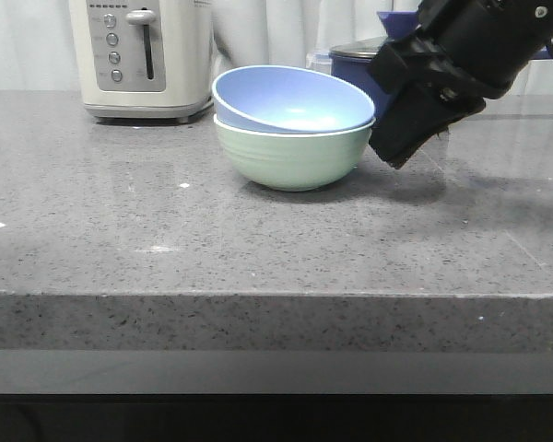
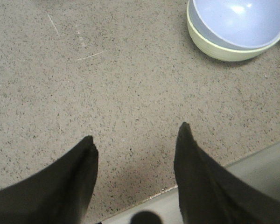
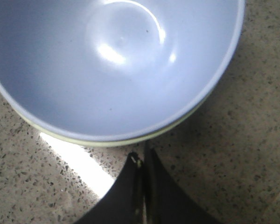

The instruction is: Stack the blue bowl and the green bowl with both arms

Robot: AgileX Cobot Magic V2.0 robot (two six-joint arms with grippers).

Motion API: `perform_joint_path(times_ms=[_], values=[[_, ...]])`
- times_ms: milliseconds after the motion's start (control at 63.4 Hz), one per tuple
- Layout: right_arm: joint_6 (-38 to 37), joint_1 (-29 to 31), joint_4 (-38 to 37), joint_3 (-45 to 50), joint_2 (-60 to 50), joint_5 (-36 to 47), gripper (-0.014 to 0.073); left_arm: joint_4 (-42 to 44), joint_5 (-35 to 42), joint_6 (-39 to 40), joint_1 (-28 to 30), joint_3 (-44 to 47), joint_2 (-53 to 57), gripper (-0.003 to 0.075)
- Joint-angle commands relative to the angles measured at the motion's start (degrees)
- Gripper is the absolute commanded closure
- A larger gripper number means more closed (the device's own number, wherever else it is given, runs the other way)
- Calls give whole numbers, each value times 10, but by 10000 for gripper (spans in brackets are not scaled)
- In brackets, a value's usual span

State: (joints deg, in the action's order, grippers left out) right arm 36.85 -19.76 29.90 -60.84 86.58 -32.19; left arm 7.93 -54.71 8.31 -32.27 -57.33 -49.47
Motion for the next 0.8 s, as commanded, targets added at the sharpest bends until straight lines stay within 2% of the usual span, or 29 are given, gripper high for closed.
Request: perform_joint_path(times_ms=[0, 300, 394, 599, 694, 788], values=[[3, 1, 12, -13, -20, 20, 658, -2, 55, 6, -4, 14, 33, 353], [3, 1, 13, -13, -20, 18, 658, -8, 56, 6, -4, 38, 54, 353], [-4, 1, 13, -14, -28, -6, 658, -8, 57, 6, -4, 38, 54, 353], [-70, 1, -2, -14, -106, -95, 650, -8, 71, 6, -4, 38, 54, 353], [-123, 1, -47, -13, -155, -115, 648, -8, 77, 6, -4, 38, 54, 353], [-209, 1, -125, -13, -212, -135, 648, -8, 83, 6, -4, 38, 54, 353]])
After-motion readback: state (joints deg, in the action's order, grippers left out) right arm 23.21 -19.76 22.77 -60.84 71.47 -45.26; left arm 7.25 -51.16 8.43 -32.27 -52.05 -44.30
